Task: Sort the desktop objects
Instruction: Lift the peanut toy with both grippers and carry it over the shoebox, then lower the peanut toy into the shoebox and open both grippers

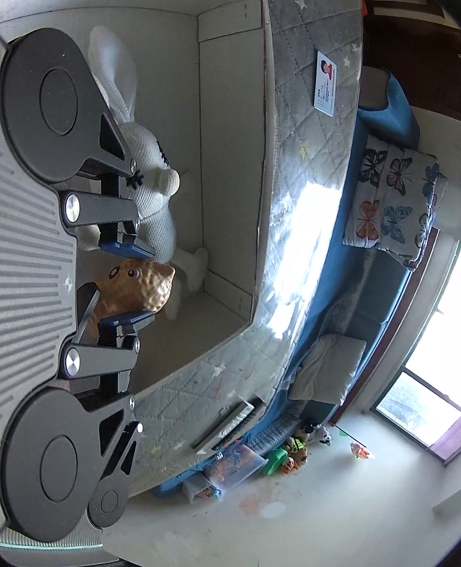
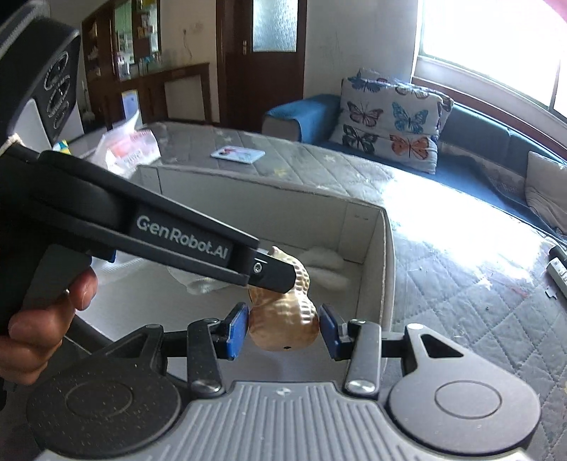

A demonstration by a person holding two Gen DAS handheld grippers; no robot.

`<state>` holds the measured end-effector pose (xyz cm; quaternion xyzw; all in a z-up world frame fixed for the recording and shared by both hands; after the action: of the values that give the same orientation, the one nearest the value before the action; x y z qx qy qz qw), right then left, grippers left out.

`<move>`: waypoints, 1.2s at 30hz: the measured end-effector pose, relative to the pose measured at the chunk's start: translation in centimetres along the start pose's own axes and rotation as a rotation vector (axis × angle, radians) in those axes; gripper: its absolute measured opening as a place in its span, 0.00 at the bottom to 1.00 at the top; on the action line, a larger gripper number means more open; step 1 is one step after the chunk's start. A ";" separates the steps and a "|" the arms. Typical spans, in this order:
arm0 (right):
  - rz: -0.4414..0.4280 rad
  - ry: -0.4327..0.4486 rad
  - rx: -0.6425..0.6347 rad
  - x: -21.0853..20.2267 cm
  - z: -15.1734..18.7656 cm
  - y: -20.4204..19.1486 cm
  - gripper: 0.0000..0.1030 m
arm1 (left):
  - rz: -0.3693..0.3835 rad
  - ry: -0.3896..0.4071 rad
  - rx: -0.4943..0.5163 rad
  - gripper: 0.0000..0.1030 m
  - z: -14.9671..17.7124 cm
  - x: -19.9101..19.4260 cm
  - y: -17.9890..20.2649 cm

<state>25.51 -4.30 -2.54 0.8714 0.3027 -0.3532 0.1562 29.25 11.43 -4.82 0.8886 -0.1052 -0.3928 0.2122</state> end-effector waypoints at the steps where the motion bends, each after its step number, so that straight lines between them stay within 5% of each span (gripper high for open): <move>1: 0.008 -0.009 -0.007 0.2 0.1 -0.2 0.43 | -0.006 -0.001 0.006 0.33 0.0 0.1 0.0; 12: 0.050 -0.035 -0.058 1.3 -0.4 -0.3 0.44 | 0.001 0.012 -0.016 0.33 0.3 -0.4 0.0; 23: 0.025 0.055 -0.017 -1.9 -0.3 0.7 0.52 | -0.002 0.055 -0.021 0.33 0.7 -2.9 0.7; 36: 0.004 0.191 -0.006 -9.8 2.7 1.2 0.81 | -0.015 0.127 0.036 0.33 3.7 -8.0 4.1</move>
<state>19.31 -10.65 2.56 0.9013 0.3153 -0.2673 0.1298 21.07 9.57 0.10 0.9162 -0.0919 -0.3350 0.1998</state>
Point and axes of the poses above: each gripper's, at about its wrist camera, not at the fingertips, and x roughly the way its jaws point, y to its right, z to its underside, the point moved 7 cm from there along x, roughly the way its jaws point, and after that the axes turned 3 degrees about z, right-handed, at the moved point
